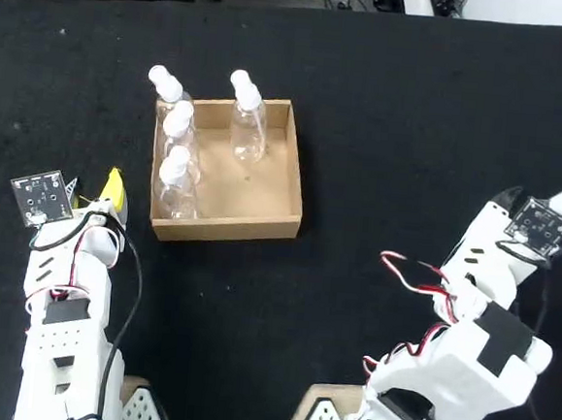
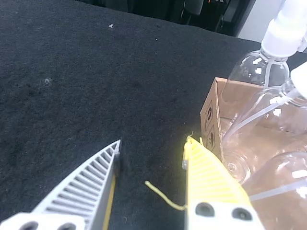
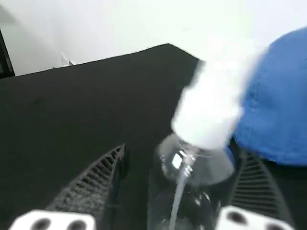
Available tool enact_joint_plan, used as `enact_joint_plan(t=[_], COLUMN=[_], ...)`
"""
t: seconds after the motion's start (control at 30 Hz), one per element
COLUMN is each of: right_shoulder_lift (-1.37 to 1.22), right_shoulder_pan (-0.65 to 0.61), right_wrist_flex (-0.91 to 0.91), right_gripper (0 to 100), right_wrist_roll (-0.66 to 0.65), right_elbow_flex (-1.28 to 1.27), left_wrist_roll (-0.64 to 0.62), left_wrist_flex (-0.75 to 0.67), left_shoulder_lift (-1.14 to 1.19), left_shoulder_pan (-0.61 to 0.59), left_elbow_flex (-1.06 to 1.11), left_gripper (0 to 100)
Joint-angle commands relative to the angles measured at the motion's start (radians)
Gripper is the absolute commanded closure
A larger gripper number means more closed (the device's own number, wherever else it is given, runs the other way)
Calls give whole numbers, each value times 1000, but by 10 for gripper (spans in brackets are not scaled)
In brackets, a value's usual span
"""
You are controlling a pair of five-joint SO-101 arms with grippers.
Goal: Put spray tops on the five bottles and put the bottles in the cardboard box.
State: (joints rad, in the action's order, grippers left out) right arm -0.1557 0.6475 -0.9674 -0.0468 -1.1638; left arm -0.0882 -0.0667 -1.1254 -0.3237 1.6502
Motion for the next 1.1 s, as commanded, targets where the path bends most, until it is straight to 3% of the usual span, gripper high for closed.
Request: enact_joint_plan(t=[0.0, 0.9, 1.07], right_shoulder_lift=[4, 13, 13], right_shoulder_pan=[31, 40, 37], right_wrist_flex=[-31, -32, -32], right_gripper=[740, 740, 739], right_wrist_roll=[28, 26, -23], right_elbow_flex=[1, 45, 45], left_wrist_roll=[5, 5, 5], left_wrist_flex=[-26, -26, -26], left_shoulder_lift=[-18, -20, -20], left_shoulder_pan=[10, 10, 10], left_elbow_flex=[-10, -10, -10], left_gripper=[809, 809, 809])
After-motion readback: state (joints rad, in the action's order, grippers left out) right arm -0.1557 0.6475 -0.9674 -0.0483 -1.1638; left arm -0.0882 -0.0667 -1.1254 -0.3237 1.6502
